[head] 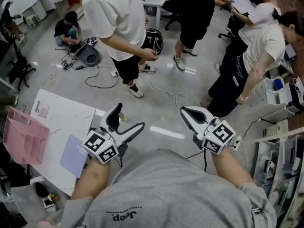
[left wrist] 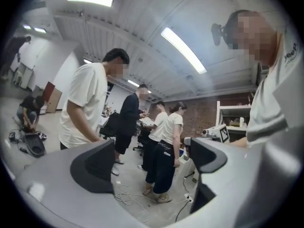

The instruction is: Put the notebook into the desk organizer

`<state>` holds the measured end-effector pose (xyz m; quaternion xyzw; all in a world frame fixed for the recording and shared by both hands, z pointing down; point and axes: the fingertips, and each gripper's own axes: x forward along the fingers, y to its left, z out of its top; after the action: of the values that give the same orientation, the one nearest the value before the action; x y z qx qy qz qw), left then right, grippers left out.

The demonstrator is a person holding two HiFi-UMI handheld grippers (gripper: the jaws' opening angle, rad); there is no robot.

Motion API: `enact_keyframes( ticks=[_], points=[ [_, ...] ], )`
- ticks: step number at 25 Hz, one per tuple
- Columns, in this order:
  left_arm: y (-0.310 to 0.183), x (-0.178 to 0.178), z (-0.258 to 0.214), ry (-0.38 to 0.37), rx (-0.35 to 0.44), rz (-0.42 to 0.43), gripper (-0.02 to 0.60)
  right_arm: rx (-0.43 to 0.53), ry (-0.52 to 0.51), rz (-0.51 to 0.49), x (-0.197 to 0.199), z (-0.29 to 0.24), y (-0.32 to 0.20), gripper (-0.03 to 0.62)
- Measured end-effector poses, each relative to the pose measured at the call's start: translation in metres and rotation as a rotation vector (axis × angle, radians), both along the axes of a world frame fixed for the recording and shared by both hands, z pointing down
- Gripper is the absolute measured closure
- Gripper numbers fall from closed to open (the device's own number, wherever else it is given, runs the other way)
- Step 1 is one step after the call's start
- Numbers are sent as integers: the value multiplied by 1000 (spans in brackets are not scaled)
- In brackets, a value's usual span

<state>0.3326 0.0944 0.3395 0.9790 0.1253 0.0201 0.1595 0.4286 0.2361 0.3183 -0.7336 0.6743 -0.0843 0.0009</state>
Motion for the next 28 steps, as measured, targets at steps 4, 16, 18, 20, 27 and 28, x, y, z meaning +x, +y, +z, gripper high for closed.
enact_keyframes(
  ticks=[4,16,18,20,27,28],
  points=[
    [-16,-18,8,-11,-114,-192,51,-10,-5,-200,3,3,-38,592],
    [-117,-235,99,-37,-260,-710,51,12,39,-685,-156,18,-239,592],
    [-125,-270,121,-43,-302,-787,51,14,48,-747,-187,25,-268,592],
    [-129,-300,146,-62,-340,-862,49,7,47,-805,-216,34,-294,592],
    [-141,-373,235,-131,-531,-1038,41,-34,33,-931,-295,73,-348,592],
    [-143,-380,248,-128,-580,-1056,41,-44,31,-941,-302,79,-352,592]
  ],
)
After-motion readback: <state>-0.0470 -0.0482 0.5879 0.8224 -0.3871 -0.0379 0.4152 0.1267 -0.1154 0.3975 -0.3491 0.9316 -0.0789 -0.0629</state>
